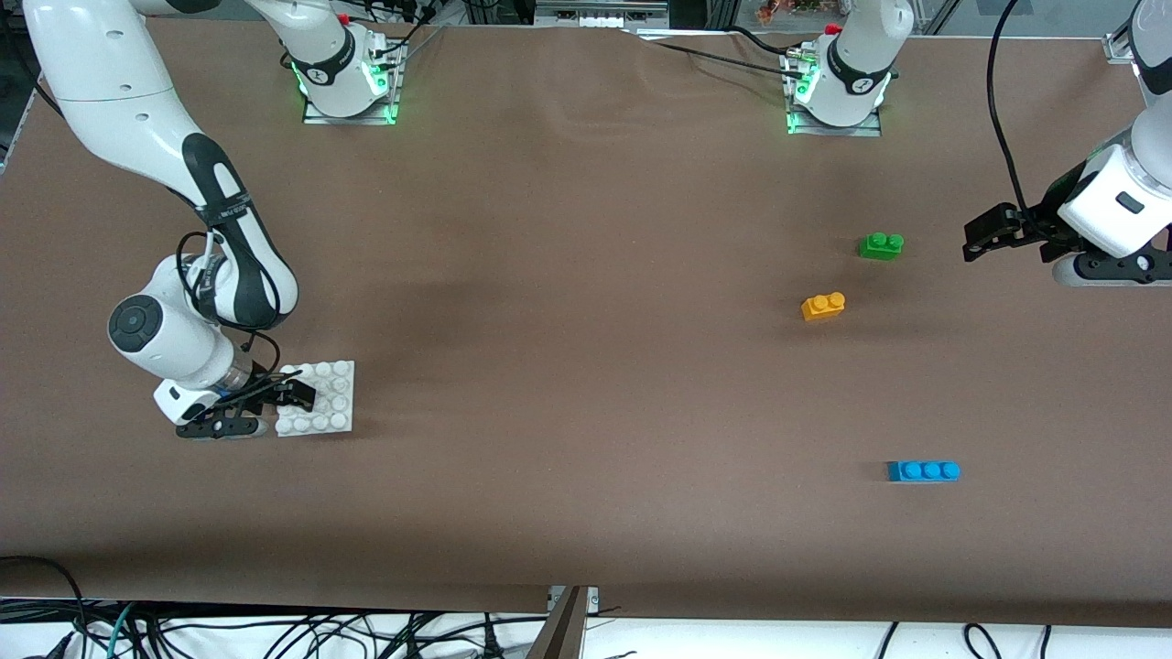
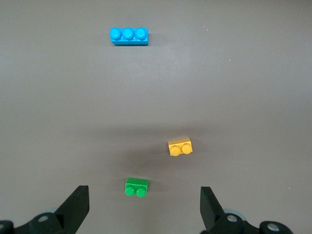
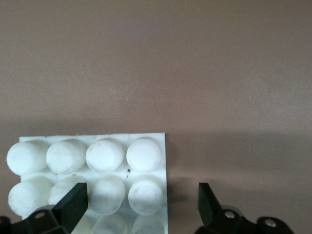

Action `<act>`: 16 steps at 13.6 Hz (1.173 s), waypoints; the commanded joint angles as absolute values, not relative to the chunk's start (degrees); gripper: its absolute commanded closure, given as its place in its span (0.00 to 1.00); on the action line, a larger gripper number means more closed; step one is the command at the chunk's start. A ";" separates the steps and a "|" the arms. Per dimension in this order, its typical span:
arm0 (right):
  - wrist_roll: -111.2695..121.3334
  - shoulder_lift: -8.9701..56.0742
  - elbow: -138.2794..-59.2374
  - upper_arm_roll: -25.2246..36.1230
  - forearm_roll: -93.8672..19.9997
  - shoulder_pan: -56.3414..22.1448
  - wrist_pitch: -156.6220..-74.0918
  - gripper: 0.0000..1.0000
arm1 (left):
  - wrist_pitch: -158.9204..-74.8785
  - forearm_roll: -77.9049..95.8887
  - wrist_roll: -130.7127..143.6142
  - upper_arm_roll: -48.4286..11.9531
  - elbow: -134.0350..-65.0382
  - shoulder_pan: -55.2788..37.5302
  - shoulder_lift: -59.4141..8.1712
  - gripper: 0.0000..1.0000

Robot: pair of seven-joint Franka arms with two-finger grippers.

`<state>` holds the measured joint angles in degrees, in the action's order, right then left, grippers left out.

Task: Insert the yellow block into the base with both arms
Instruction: 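Grasp the edge of the white base plate with the right gripper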

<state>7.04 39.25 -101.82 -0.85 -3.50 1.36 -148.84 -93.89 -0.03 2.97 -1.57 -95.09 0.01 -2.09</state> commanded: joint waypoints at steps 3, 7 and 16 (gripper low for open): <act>7.21 39.99 -101.95 -2.11 -4.57 1.67 -150.29 0.09 | -92.64 -0.53 1.93 -1.41 -93.52 -0.18 -2.72 0.00; 7.03 39.99 -101.87 -2.37 -5.71 1.41 -150.38 0.16 | -92.64 -0.53 1.93 -1.41 -93.52 -0.18 -2.72 0.00; 7.73 39.90 -101.69 -2.55 -5.71 0.88 -150.73 0.45 | -92.64 -0.53 2.11 -1.32 -93.43 -0.18 -2.72 0.00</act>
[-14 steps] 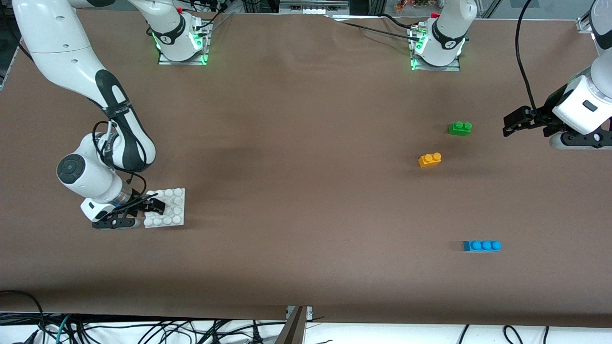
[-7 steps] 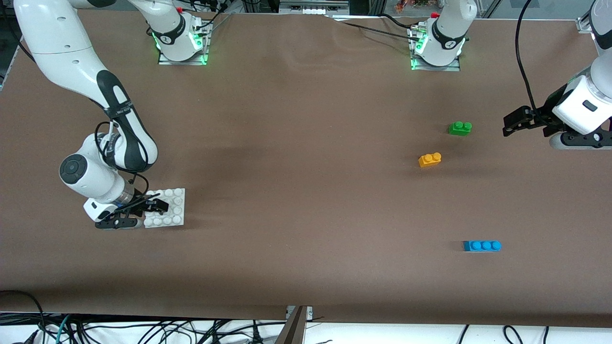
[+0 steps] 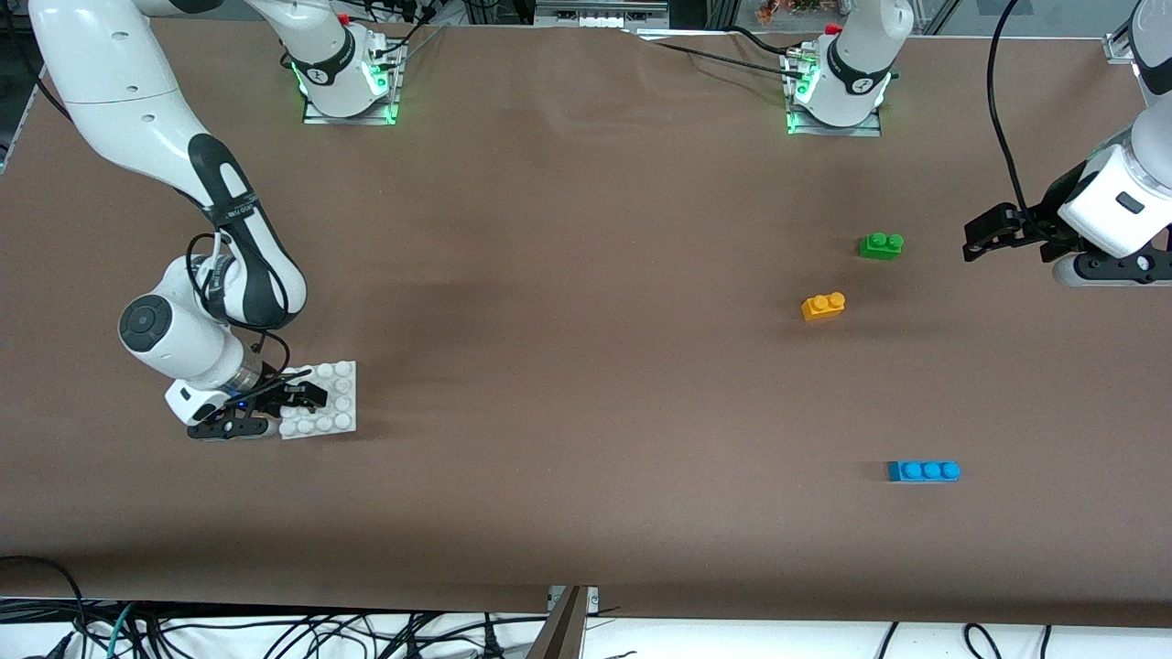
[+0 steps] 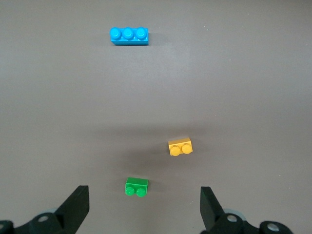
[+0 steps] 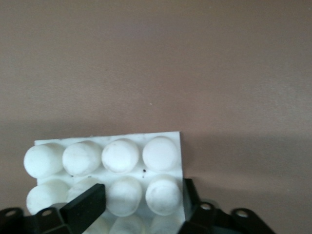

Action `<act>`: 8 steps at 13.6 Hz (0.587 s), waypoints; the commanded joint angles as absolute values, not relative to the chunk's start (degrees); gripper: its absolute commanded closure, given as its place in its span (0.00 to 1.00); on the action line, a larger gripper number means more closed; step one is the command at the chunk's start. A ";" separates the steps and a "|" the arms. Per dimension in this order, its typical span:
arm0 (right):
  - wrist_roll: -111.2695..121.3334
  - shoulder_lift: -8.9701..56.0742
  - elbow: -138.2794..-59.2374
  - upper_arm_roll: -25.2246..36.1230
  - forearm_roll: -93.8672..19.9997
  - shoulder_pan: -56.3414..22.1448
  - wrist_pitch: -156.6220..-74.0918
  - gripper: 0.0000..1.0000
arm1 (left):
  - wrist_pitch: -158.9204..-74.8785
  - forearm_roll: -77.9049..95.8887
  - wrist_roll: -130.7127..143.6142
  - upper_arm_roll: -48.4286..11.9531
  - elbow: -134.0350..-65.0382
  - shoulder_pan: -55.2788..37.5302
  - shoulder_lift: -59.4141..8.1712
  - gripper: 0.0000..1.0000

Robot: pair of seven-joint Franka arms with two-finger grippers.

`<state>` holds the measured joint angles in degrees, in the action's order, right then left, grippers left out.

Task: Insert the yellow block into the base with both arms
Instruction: 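Grasp the edge of the white base plate with the right gripper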

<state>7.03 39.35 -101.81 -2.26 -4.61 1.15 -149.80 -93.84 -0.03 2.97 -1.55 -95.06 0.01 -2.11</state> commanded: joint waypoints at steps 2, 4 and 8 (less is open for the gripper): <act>7.74 39.99 -101.69 -2.55 -5.71 0.79 -150.91 0.48 | -92.64 -0.53 2.11 -1.41 -93.43 -0.18 -2.72 0.00; 7.56 39.90 -101.69 -2.55 -5.71 0.44 -151.08 0.48 | -92.64 -0.53 2.02 -1.41 -93.43 -0.18 -2.72 0.00; 7.12 39.99 -101.87 -2.55 -5.97 -0.35 -151.52 0.48 | -92.64 -0.53 2.02 -1.41 -93.43 -0.18 -2.72 0.00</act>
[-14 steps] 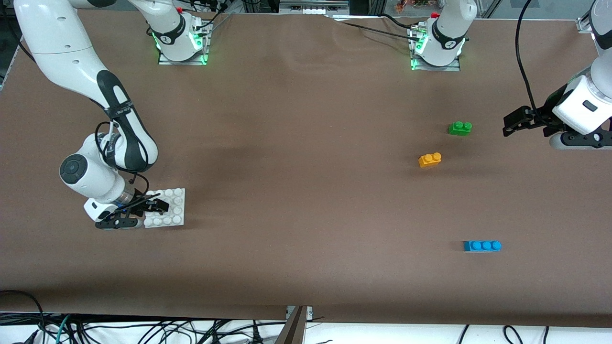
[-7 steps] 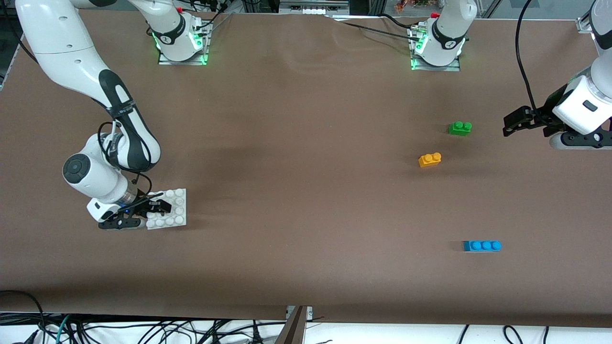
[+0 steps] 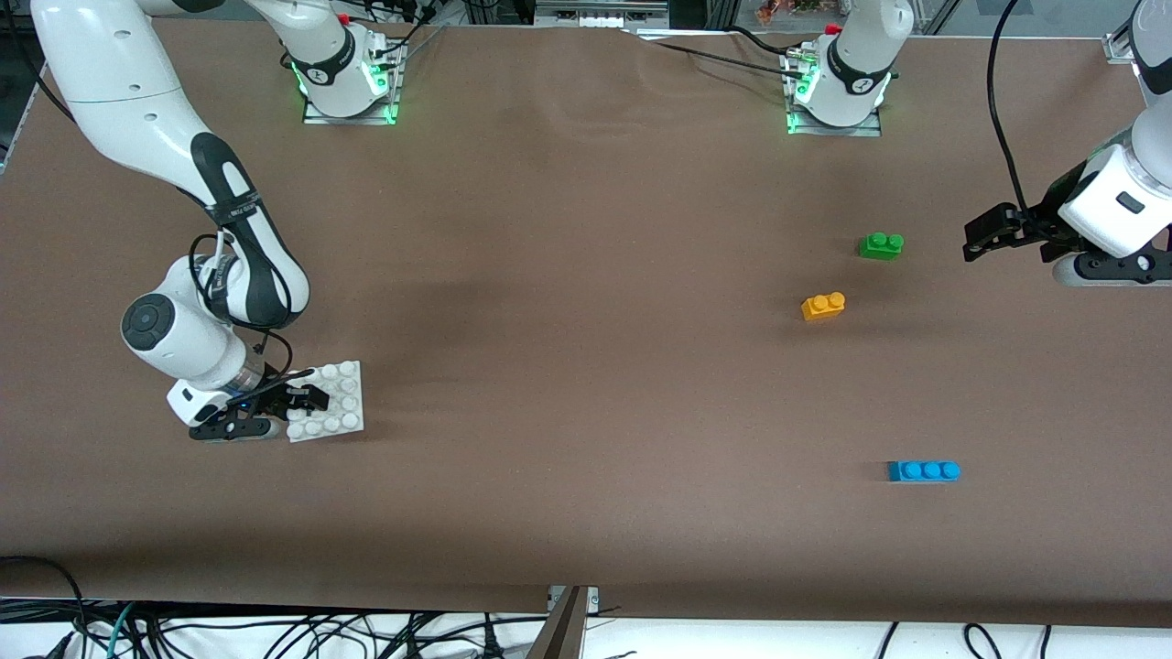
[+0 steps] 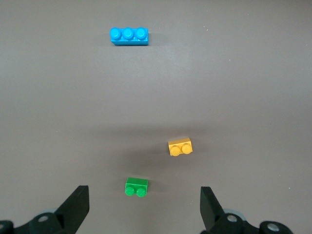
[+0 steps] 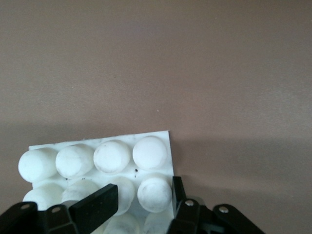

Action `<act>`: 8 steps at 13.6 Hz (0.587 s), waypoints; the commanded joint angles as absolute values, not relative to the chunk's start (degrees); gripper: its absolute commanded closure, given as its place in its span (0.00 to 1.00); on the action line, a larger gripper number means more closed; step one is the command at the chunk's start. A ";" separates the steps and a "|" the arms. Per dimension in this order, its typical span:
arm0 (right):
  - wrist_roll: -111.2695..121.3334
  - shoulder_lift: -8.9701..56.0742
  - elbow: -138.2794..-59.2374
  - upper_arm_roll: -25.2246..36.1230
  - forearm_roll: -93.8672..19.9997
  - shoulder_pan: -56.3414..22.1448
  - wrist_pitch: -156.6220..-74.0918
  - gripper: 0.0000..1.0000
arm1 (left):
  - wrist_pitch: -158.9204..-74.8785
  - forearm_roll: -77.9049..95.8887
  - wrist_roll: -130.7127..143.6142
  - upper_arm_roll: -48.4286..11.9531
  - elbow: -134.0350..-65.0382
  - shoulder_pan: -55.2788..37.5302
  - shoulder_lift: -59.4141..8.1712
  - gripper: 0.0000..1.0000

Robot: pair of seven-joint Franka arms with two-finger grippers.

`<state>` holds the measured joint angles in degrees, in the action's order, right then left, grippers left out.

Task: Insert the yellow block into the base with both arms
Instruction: 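Grasp the edge of the white base plate with the right gripper, then slide the white base plate toward the table middle with the right gripper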

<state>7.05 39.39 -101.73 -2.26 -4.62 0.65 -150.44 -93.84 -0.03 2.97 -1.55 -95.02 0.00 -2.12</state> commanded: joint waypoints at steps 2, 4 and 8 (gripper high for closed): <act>7.03 40.08 -101.95 -2.55 -6.06 -0.53 -152.22 0.48 | -92.64 -0.53 2.02 -1.41 -93.43 -0.18 -2.72 0.00; 6.07 40.34 -102.13 -2.55 -6.06 -0.88 -152.40 0.48 | -92.64 -0.53 2.02 -1.41 -93.43 -0.18 -2.72 0.00; 2.91 40.34 -102.13 -2.55 -6.06 -2.98 -152.40 0.48 | -92.64 -0.53 2.02 -1.41 -93.43 -0.18 -2.64 0.00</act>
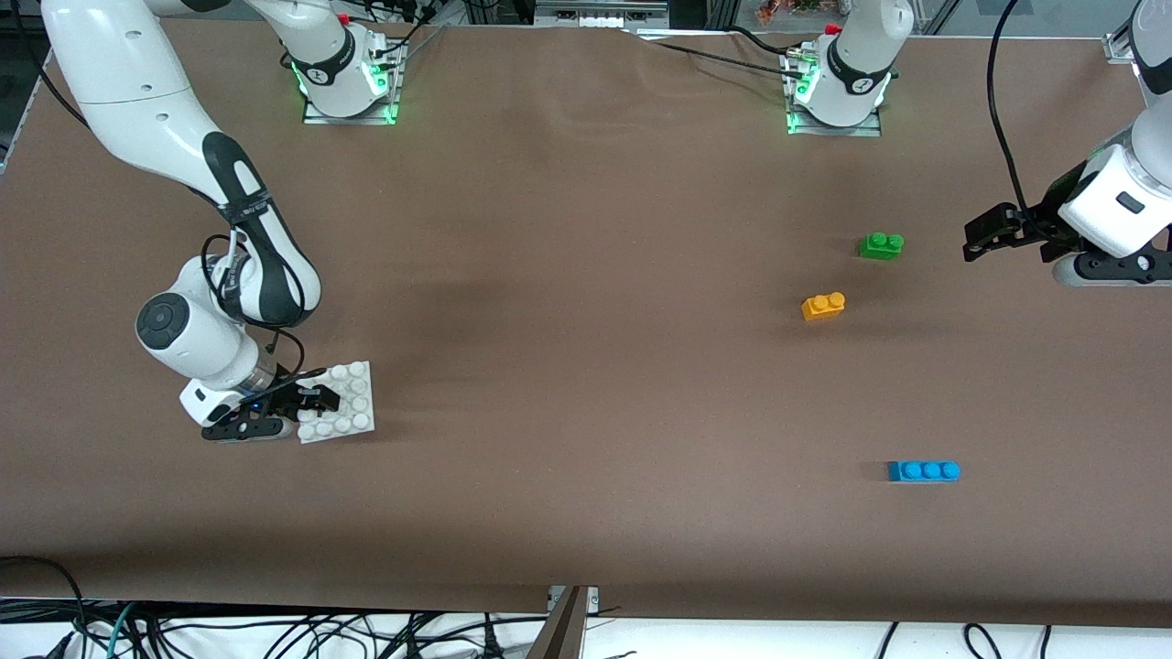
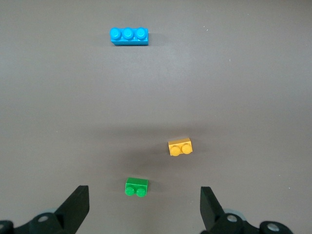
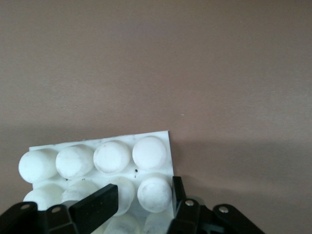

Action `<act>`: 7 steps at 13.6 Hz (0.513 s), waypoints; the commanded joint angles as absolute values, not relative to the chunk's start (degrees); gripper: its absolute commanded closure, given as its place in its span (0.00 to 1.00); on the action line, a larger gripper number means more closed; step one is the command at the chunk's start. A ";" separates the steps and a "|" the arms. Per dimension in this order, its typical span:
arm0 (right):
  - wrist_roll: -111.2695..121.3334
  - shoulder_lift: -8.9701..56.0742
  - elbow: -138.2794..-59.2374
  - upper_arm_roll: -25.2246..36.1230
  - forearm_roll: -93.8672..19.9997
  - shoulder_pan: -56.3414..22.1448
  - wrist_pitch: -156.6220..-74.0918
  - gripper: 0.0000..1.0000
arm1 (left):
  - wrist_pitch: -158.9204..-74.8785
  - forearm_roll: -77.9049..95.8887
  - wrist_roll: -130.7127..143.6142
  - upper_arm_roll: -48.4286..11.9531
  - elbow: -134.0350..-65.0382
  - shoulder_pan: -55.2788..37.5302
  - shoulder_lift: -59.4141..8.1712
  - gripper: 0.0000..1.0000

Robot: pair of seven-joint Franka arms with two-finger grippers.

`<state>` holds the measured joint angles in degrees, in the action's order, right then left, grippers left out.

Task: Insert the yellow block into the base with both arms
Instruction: 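Slide the white base plate toward the table middle with the right gripper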

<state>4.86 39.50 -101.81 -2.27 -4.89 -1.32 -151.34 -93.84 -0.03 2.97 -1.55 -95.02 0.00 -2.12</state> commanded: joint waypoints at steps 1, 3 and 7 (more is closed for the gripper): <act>2.20 40.34 -102.13 -2.55 -6.06 -3.16 -152.40 0.48 | -92.64 -0.53 2.02 -1.41 -93.43 -0.18 -2.72 0.00; 1.41 40.34 -102.13 -2.55 -6.06 -3.77 -152.40 0.48 | -92.64 -0.53 2.02 -1.41 -93.43 -0.18 -2.72 0.00; -4.73 41.13 -101.78 -2.46 -6.06 -7.46 -154.06 0.48 | -92.64 -0.53 2.02 -1.41 -93.43 -0.18 -2.72 0.00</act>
